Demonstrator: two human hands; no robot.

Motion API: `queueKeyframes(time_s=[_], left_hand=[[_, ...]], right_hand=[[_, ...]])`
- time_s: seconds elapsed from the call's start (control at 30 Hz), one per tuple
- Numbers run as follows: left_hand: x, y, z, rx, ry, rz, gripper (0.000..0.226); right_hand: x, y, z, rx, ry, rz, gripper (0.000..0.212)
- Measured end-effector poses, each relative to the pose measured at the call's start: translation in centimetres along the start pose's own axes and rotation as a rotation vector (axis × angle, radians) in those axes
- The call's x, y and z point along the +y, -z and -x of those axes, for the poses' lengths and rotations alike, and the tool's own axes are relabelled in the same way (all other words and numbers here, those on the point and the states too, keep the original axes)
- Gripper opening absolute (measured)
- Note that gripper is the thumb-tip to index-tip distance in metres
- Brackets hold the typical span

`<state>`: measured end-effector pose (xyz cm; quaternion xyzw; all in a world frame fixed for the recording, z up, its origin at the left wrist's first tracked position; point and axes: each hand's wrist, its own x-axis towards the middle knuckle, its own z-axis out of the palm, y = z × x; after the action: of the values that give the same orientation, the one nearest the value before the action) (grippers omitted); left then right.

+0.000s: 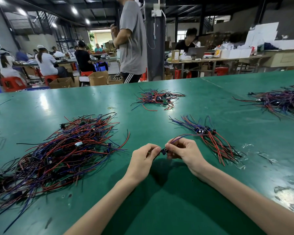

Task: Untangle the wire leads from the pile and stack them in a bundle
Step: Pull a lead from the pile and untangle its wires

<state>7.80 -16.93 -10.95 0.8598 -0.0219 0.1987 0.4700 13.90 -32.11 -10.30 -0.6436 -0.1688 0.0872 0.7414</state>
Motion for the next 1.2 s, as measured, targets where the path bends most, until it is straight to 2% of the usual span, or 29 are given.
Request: queueKeyframes(time_s=[0.13, 0.23, 0.33, 0.43, 0.57, 0.7, 1.03, 1.2], left_hand=[[0.2, 0.0, 0.0, -0.082, 0.014, 0.056, 0.025], [0.1, -0.2, 0.1, -0.142, 0.011, 0.145, 0.011], [0.0, -0.2, 0.0, -0.148, -0.012, 0.165, 0.009], [0.1, -0.1, 0.0, -0.146, -0.003, 0.208, 0.017], [0.3, 0.0, 0.0, -0.172, 0.068, 0.293, 0.019], [0.5, 0.2, -0.2, -0.190, 0.131, 0.326, 0.016], [0.1, 0.8, -0.1, -0.136, 0.124, 0.189, 0.015], [0.3, 0.0, 0.0, -0.089, 0.087, 0.257, 0.016]], right_hand=[[0.1, 0.2, -0.1, 0.010, 0.024, 0.004, 0.010], [0.0, 0.1, -0.1, -0.005, 0.006, 0.014, 0.011], [-0.2, -0.1, -0.1, -0.010, -0.041, -0.042, 0.013], [-0.5, -0.2, 0.1, -0.027, -0.107, -0.136, 0.019], [-0.6, -0.1, -0.1, -0.042, -0.225, -0.284, 0.018], [-0.7, 0.1, -0.4, -0.023, -0.253, -0.310, 0.016], [-0.6, 0.7, -1.1, 0.068, -0.219, -0.440, 0.013], [-0.2, 0.3, -1.0, 0.054, -0.215, -0.459, 0.018]])
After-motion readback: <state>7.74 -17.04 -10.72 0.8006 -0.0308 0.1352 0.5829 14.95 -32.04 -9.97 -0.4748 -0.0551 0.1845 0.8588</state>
